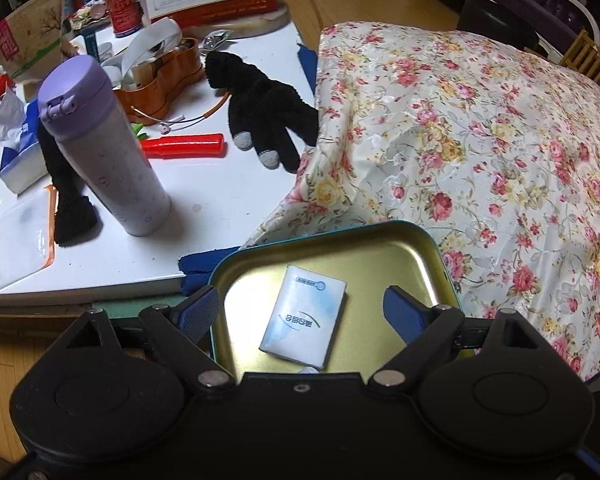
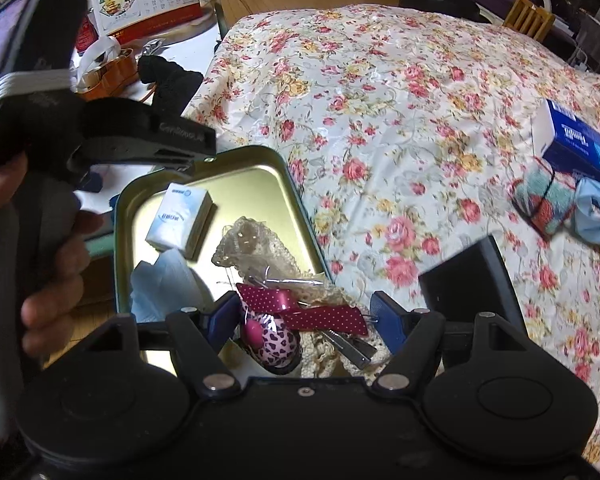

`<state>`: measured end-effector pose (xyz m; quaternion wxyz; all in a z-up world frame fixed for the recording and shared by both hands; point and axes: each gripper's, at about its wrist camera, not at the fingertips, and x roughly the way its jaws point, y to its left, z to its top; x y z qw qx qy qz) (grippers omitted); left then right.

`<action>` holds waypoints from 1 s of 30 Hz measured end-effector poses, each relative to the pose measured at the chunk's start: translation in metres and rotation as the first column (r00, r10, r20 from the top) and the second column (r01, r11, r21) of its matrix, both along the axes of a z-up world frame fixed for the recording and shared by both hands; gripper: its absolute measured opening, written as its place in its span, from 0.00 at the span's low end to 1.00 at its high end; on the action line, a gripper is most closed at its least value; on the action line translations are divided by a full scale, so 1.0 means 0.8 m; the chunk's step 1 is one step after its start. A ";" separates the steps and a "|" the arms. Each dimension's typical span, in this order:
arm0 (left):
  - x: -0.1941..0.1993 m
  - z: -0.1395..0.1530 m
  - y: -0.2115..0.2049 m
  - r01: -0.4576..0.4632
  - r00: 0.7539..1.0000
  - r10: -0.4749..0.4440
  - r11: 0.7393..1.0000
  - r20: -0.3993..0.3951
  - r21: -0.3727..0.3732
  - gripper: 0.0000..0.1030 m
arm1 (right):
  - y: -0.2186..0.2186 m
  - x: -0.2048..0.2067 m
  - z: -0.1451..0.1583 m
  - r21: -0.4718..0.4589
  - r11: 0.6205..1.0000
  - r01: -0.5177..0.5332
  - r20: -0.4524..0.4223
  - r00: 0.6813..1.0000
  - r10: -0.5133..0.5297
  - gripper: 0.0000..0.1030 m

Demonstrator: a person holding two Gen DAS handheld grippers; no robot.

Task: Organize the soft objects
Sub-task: 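Lower the pink-ribbon keychain pouch into the tray and open right gripper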

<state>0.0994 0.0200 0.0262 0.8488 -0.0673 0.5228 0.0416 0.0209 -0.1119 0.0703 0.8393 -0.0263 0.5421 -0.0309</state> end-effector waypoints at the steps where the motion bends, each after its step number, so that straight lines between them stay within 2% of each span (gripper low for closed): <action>1: 0.000 0.000 0.002 -0.007 1.000 0.007 1.000 0.000 0.000 0.84 | 0.001 0.004 -0.001 -0.005 1.000 -0.001 0.002 1.000 0.001 0.68; 2: 0.000 0.001 0.004 -0.013 1.000 0.013 1.000 0.001 -0.001 0.84 | 0.002 0.009 -0.003 -0.007 1.000 0.001 0.003 1.000 -0.001 0.66; 7: 0.002 -0.001 0.010 -0.028 1.000 0.028 1.000 -0.007 -0.009 0.85 | 0.002 0.021 -0.007 -0.014 1.000 0.014 0.005 1.000 -0.014 0.70; 30: -0.001 -0.005 -0.001 0.015 0.999 -0.015 1.000 -0.030 0.012 0.86 | -0.004 0.018 -0.025 -0.038 0.999 0.040 -0.064 0.997 -0.042 0.69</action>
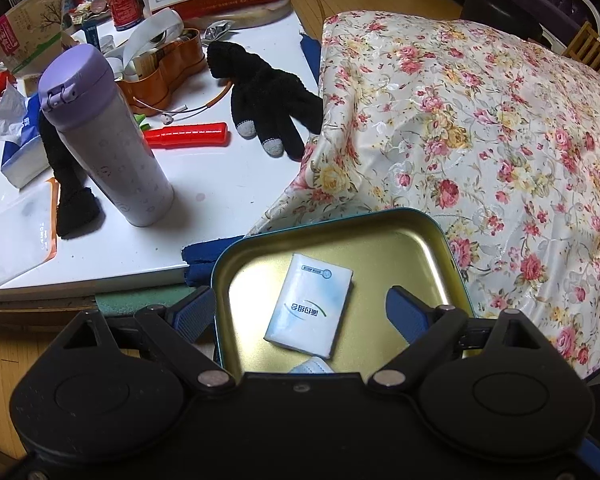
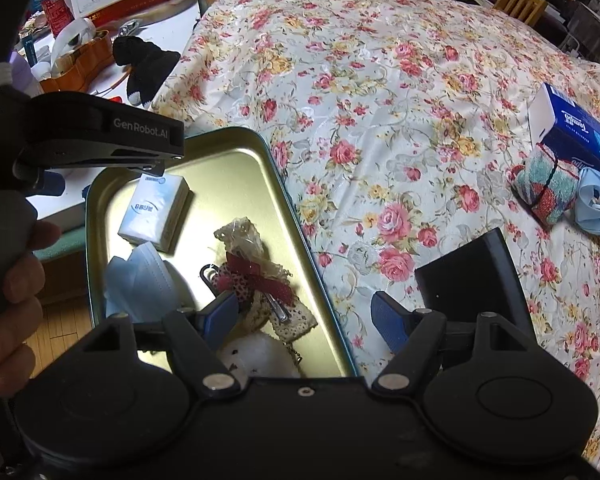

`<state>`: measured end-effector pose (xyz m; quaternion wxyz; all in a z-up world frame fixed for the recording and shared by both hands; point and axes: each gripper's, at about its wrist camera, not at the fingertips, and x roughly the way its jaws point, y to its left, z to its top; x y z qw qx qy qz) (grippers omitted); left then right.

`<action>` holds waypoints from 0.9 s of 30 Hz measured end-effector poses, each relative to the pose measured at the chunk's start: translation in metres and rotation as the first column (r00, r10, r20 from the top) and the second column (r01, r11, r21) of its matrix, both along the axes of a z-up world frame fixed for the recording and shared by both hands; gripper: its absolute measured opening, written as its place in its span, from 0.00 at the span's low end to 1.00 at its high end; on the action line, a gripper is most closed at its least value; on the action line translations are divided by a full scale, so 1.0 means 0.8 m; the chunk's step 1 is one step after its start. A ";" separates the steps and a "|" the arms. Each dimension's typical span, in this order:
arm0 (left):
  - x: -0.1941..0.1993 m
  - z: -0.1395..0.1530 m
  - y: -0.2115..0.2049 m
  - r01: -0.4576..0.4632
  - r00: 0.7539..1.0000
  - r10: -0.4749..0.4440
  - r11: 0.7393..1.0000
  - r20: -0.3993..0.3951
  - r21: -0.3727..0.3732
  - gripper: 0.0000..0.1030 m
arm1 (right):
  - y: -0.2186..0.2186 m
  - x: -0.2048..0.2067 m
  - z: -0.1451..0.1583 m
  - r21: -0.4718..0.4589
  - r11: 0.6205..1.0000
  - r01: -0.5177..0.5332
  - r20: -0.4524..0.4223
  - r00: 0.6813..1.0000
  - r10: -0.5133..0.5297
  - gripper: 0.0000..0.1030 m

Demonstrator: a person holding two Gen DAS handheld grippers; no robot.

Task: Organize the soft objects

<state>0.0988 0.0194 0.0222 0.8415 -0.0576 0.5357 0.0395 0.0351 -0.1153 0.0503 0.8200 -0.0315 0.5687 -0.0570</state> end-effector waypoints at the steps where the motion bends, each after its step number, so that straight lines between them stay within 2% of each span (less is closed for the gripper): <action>1: 0.000 0.000 0.000 0.001 1.000 -0.001 1.000 -0.001 -0.001 0.87 | 0.000 0.000 -0.001 0.001 1.000 0.001 -0.002 1.000 -0.001 0.69; 16: 0.000 -0.002 0.001 -0.002 1.000 0.002 1.000 -0.010 0.002 0.87 | 0.002 -0.001 -0.015 -0.016 1.000 0.012 -0.075 0.997 -0.013 0.69; 27: 0.000 -0.003 0.000 0.004 1.000 -0.004 1.000 -0.014 0.005 0.87 | 0.000 -0.004 -0.022 -0.006 1.000 0.012 -0.096 0.995 -0.013 0.69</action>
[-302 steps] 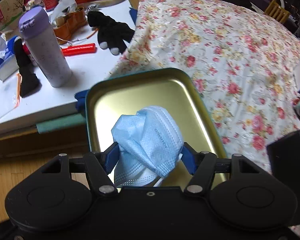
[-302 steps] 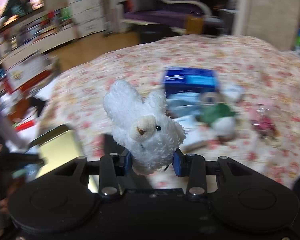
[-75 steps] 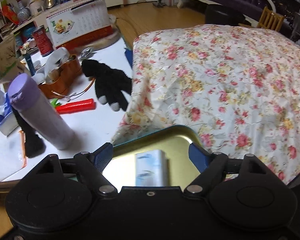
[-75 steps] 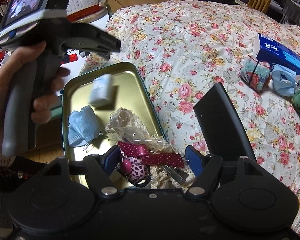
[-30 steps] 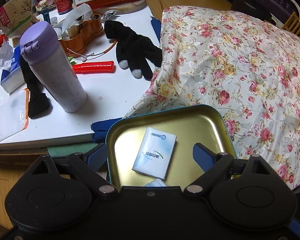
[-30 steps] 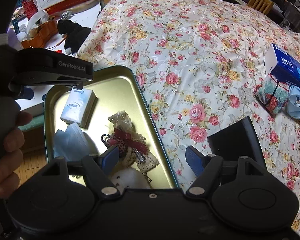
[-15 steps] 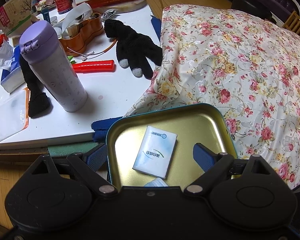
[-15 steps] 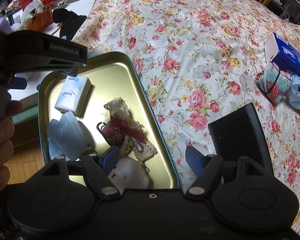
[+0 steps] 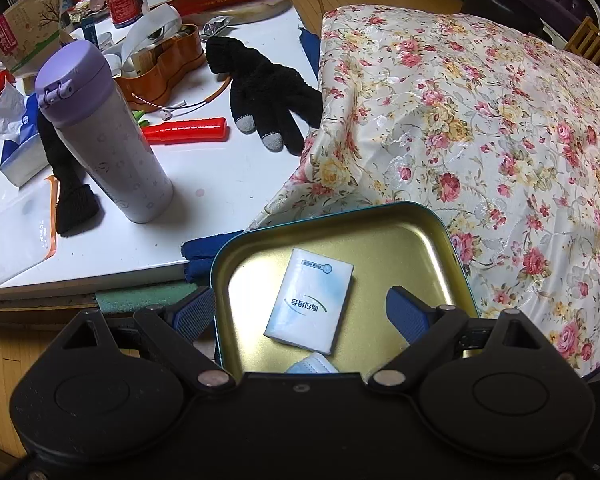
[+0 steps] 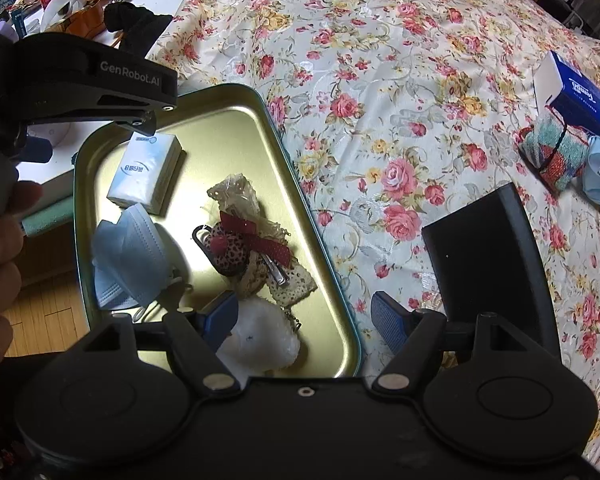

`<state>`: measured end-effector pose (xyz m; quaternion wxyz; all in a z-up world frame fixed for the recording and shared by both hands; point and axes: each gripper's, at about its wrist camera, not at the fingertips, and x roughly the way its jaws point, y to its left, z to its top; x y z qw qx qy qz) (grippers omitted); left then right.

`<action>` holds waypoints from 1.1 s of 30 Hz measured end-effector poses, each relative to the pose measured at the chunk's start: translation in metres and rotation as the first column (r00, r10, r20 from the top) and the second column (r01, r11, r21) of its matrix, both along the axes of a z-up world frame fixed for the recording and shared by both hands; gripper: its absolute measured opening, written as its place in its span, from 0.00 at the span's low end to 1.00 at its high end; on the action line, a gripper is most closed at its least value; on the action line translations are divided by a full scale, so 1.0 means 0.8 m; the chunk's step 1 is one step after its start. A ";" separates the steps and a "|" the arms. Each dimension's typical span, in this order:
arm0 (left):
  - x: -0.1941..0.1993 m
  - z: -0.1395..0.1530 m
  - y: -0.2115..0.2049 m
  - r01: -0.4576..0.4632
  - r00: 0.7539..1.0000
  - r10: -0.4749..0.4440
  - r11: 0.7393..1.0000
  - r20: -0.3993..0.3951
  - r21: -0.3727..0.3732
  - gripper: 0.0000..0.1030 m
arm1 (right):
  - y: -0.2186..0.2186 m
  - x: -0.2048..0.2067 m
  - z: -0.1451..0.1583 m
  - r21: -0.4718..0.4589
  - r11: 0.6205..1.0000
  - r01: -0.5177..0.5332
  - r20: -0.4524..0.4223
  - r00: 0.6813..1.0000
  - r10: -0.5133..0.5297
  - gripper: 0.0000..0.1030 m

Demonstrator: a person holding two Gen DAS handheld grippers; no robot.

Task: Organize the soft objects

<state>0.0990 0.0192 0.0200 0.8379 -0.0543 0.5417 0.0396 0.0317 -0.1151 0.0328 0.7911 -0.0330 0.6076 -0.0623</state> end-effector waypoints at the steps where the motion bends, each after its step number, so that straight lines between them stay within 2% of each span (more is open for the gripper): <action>1: 0.000 0.000 0.000 0.000 1.000 0.000 1.000 0.000 0.000 0.87 | 0.000 0.000 -0.001 0.001 1.000 0.000 -0.001 1.000 0.000 0.69; 33: -0.001 0.001 0.001 0.007 1.000 -0.007 1.000 0.000 0.003 0.87 | 0.012 -0.017 -0.012 -0.013 1.000 -0.024 -0.039 0.999 0.024 0.69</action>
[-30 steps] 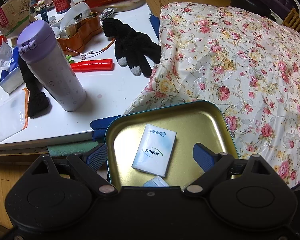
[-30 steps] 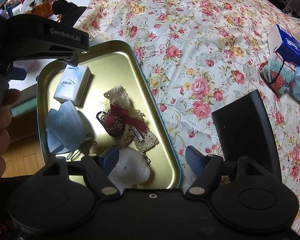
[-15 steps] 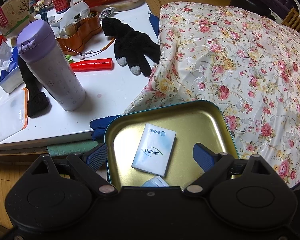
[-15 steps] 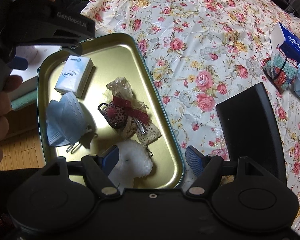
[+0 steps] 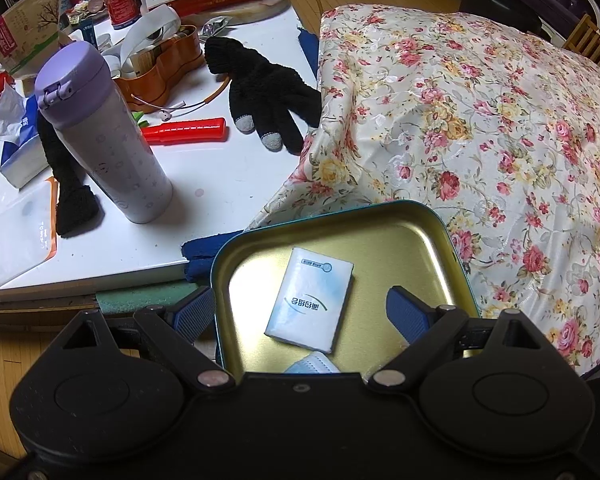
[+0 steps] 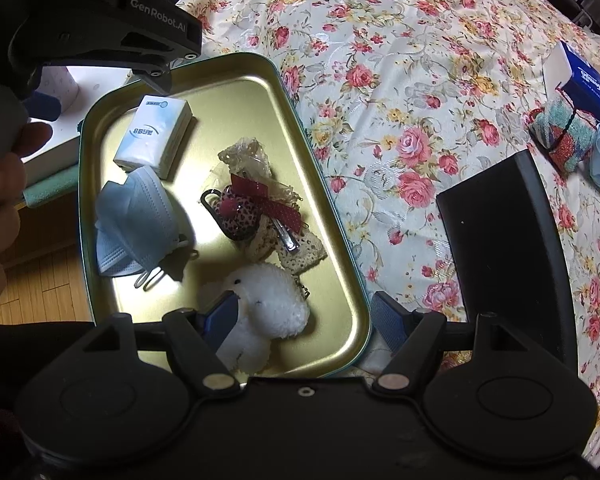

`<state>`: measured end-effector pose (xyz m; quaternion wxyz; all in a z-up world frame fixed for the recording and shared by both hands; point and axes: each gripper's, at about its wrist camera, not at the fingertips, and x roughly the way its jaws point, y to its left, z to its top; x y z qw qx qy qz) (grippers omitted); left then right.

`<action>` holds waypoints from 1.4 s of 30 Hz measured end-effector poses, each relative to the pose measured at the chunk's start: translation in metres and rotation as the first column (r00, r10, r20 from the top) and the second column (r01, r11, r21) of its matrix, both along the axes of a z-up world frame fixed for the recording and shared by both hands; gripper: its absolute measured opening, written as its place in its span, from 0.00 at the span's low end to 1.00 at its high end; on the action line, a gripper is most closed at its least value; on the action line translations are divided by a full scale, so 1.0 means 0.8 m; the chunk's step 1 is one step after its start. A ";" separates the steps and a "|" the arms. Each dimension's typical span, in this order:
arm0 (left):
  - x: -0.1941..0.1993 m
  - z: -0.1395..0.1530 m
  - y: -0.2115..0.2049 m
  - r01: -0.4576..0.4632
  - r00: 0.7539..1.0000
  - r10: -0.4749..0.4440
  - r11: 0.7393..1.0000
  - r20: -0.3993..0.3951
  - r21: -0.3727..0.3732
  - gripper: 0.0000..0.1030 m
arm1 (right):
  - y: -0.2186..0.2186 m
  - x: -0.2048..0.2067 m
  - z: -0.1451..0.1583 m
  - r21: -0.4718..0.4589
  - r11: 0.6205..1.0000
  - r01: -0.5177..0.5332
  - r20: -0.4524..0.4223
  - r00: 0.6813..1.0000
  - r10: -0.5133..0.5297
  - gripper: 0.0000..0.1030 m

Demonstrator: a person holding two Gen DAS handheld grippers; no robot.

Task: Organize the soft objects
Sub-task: 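Move both tools from the tray back to the pile on the bedspread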

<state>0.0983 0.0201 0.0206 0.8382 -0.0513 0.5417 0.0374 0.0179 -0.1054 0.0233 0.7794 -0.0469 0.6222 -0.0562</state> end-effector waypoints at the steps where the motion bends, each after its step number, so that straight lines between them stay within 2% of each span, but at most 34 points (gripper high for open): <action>1: 0.000 0.000 0.000 -0.001 1.000 0.001 1.000 0.000 -0.001 0.87 | 0.000 0.000 0.000 -0.001 1.000 0.001 0.000 1.000 -0.001 0.69; 15: 0.000 -0.001 -0.001 -0.005 1.000 0.005 1.000 -0.002 -0.002 0.87 | 0.003 -0.002 0.003 -0.005 1.000 0.006 0.000 1.000 -0.006 0.69; 22: 0.003 -0.003 0.002 -0.009 1.000 0.009 1.000 -0.007 0.005 0.87 | 0.011 -0.009 0.018 0.012 1.000 -0.012 0.022 1.000 0.012 0.69; 32: 0.001 -0.011 -0.008 0.012 1.000 -0.012 0.998 0.002 0.062 0.88 | 0.002 -0.038 0.075 0.025 0.999 -0.037 0.120 0.992 0.034 0.69; 36: 0.000 -0.021 -0.016 0.025 1.000 -0.024 0.996 -0.008 0.090 0.88 | -0.018 -0.055 0.105 0.026 0.999 -0.024 0.173 0.985 0.019 0.69; 42: -0.011 -0.026 -0.029 0.073 0.997 -0.071 0.994 -0.029 0.077 0.89 | -0.063 -0.089 0.142 0.031 0.999 0.029 0.239 0.970 -0.035 0.70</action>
